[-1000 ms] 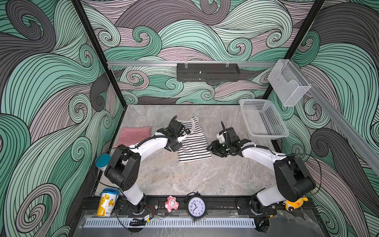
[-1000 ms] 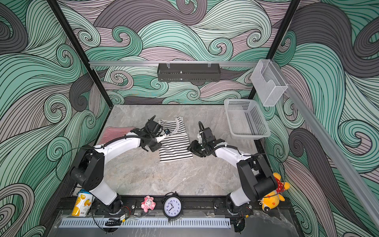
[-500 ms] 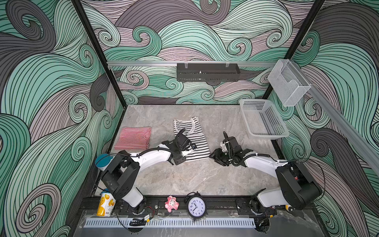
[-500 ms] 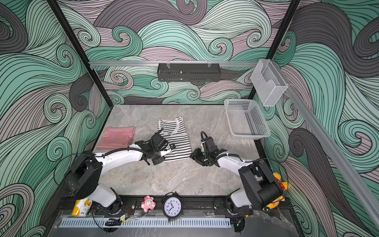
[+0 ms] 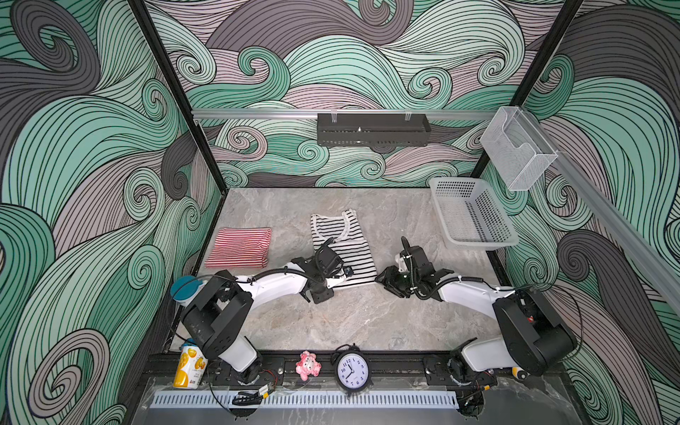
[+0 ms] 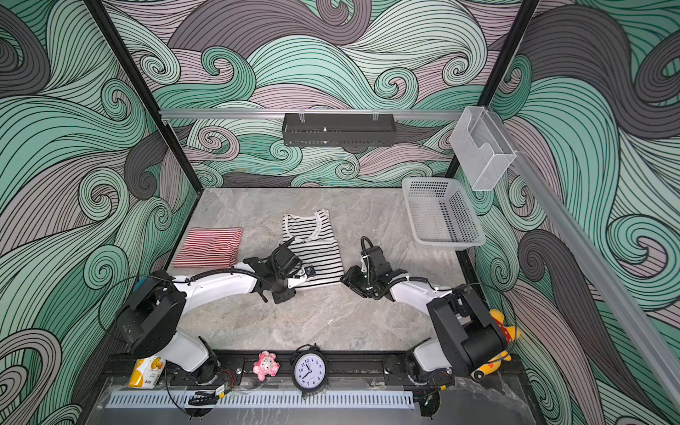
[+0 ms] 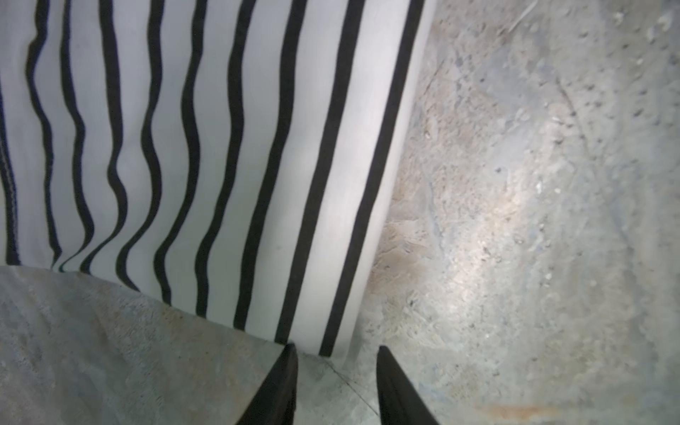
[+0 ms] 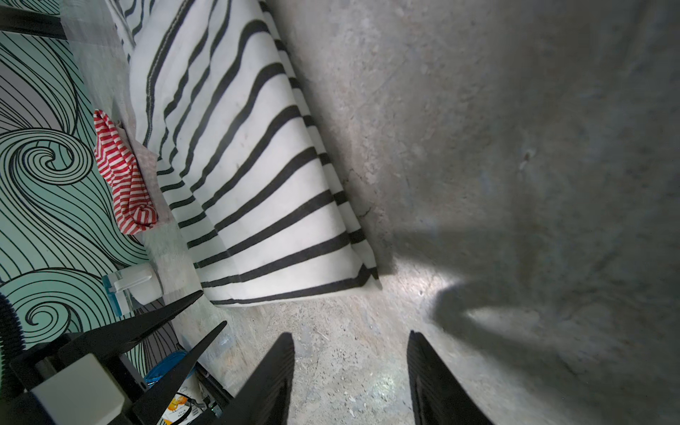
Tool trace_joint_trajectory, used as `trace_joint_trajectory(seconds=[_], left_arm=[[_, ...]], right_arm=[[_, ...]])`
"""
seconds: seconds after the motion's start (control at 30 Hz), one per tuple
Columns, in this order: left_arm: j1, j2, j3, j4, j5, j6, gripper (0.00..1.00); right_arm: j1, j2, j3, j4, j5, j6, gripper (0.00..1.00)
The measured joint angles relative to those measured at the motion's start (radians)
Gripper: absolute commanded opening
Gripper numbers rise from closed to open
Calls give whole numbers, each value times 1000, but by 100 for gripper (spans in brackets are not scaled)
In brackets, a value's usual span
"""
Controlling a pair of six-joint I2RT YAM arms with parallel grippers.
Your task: Fold and stack the tank tops
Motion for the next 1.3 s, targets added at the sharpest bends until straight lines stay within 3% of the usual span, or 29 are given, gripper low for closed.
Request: trace_joint_trajectory(seconds=[0.43,0.5,0.6,0.7,1.3], left_arm=[[-3,100,41,3,-34,0,34],[-5,108,50,0,-35,4,27],[-6,121,62,-9,-36,13,9],[-8,126,67,-14,-38,24,2],[-14,124,74,-48,-32,33,0]], right_arm=[[0,2,-13,18,0,8,51],[0,2,-15,19,0,11,51],[0,3,-16,19,1,13,51],[0,14,-16,24,4,18,51],[6,97,-19,170,-19,58,48]])
